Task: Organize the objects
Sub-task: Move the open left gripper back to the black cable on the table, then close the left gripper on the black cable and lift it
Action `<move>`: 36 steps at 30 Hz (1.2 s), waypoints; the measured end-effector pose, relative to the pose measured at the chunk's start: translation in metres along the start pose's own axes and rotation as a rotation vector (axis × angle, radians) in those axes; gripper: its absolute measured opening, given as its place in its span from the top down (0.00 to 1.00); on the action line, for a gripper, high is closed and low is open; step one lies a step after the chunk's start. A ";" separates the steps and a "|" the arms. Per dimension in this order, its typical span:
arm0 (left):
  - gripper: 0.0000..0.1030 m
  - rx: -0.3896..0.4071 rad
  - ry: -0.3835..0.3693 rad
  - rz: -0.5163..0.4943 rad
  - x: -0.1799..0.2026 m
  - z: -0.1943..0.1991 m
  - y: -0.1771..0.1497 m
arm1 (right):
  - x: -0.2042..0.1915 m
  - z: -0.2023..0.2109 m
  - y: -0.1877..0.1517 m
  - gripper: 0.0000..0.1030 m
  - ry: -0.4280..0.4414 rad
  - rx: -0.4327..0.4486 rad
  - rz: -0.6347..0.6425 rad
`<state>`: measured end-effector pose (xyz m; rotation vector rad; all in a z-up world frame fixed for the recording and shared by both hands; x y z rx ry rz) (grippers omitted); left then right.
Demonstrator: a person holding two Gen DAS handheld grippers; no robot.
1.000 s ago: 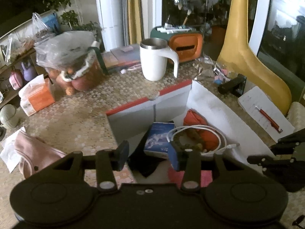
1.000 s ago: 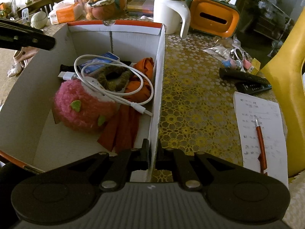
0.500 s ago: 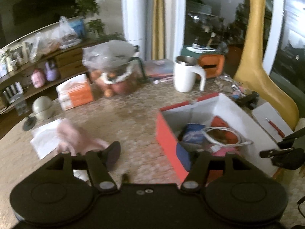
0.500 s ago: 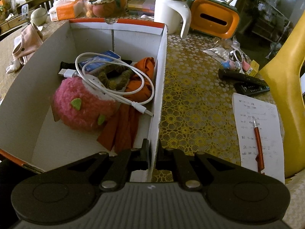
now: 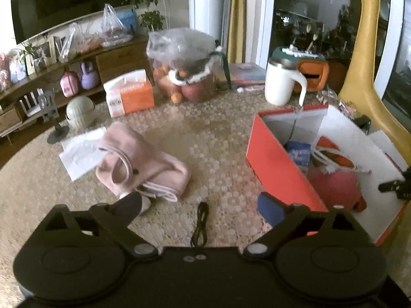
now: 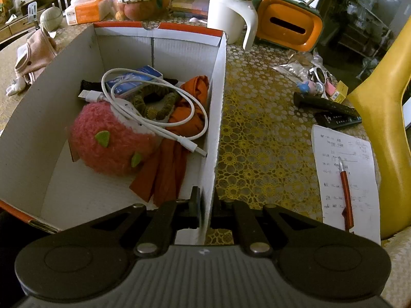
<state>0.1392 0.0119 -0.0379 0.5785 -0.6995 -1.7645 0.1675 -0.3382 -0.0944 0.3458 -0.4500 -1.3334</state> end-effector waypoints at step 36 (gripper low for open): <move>0.56 -0.133 -0.002 0.018 0.001 -0.112 -0.042 | -0.002 0.000 0.001 0.94 0.012 -0.023 0.029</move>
Point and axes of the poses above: each gripper's, at about its wrist camera, not at the fingertips, and z roughly against the way its jaws point, x to its right, y to its top, the point moved 3 cm from there along -z, roughly the way its jaws point, and after that the axes turned 2 degrees about -z, right-handed, at the moved point
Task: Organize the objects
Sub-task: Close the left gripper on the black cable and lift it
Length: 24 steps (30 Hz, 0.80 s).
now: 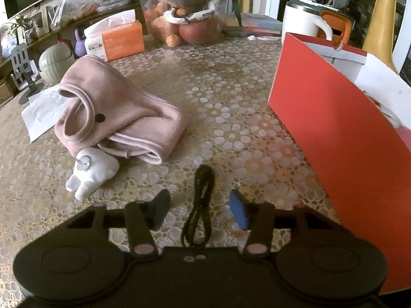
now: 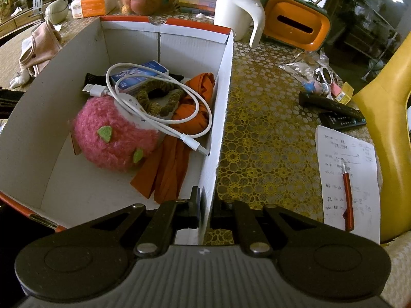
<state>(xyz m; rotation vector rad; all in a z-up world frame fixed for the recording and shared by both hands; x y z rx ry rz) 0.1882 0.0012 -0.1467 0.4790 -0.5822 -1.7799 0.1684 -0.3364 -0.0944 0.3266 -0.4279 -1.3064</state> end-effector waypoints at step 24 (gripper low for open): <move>0.93 0.052 -0.018 0.017 0.006 0.053 0.020 | 0.000 0.000 -0.001 0.94 -0.008 0.019 -0.012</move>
Point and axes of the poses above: each gripper's, at about its wrist camera, not at the fingertips, and z roughly against the way its jaws point, x to its right, y to its top, the point moved 3 cm from there along -z, roughly the way its jaws point, and after that the axes turned 2 degrees about -z, right-handed, at the moved point
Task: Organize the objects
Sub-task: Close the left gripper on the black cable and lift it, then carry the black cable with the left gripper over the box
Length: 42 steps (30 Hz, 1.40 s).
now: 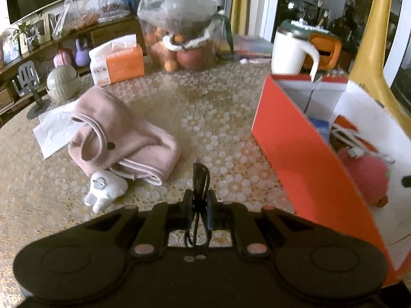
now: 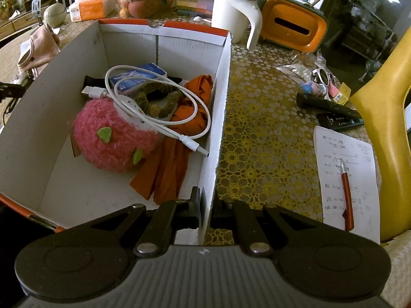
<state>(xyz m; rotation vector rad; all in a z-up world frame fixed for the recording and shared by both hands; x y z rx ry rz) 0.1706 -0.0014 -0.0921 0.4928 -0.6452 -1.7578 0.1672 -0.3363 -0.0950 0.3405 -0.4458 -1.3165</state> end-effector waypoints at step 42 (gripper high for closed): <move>0.94 0.124 -0.367 -0.250 0.153 0.090 0.061 | 0.001 0.000 0.000 0.94 0.013 0.015 -0.012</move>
Point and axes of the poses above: each gripper's, at about its wrist camera, not at the fingertips, and z roughly against the way its jaws point, x to its right, y to its top, the point moved 3 cm from there along -z, roughly the way its jaws point, and after that the axes turned 2 degrees about -z, right-handed, at the moved point
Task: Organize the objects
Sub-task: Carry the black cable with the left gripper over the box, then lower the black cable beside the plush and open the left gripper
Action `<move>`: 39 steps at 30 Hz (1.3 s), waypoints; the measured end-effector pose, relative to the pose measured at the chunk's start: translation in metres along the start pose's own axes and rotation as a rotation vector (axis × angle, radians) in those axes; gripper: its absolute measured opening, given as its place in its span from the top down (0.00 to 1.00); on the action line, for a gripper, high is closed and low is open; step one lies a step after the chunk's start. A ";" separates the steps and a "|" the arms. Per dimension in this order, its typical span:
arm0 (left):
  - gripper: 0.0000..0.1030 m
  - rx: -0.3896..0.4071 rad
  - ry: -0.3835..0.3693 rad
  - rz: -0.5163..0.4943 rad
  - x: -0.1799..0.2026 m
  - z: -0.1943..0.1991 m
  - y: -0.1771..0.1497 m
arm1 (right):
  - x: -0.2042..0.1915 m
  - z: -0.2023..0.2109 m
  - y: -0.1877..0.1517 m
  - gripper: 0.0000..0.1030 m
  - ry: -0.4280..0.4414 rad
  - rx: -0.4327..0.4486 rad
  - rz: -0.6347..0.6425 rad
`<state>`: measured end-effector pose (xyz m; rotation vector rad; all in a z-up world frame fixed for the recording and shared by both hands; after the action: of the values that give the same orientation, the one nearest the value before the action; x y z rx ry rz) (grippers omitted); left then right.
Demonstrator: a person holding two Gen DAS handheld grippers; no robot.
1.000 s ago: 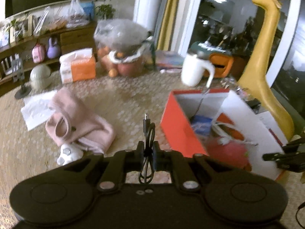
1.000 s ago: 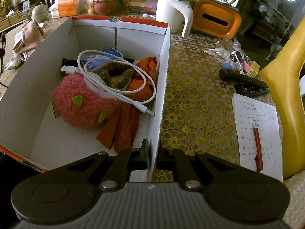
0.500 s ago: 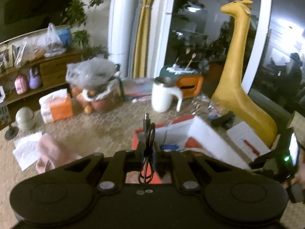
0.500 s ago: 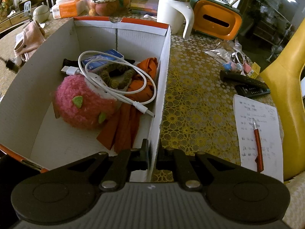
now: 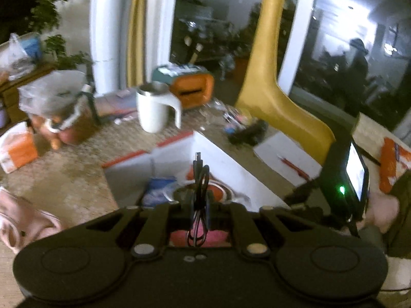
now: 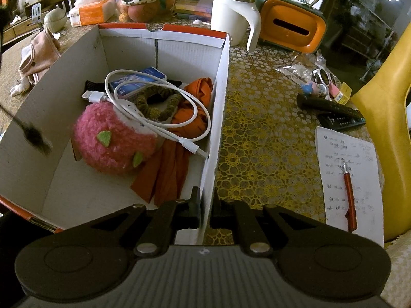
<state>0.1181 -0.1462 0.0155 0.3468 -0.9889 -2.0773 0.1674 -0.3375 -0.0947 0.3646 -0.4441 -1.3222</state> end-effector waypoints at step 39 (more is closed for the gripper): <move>0.88 -0.283 -0.050 -0.122 0.048 -0.141 -0.030 | 0.011 0.001 -0.003 0.94 0.087 0.003 -0.026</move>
<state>0.1460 -0.2454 -0.0955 0.2143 -0.7028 -2.3092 0.1664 -0.3494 -0.0947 0.4302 -0.3698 -1.3258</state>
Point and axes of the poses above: each gripper's, at about its wrist camera, not at the fingertips, and z roughly against the way its jaws point, x to its right, y to its top, the point moved 3 cm from there along -z, roughly the way its jaws point, and after that the axes turned 2 degrees about -z, right-handed, at the moved point
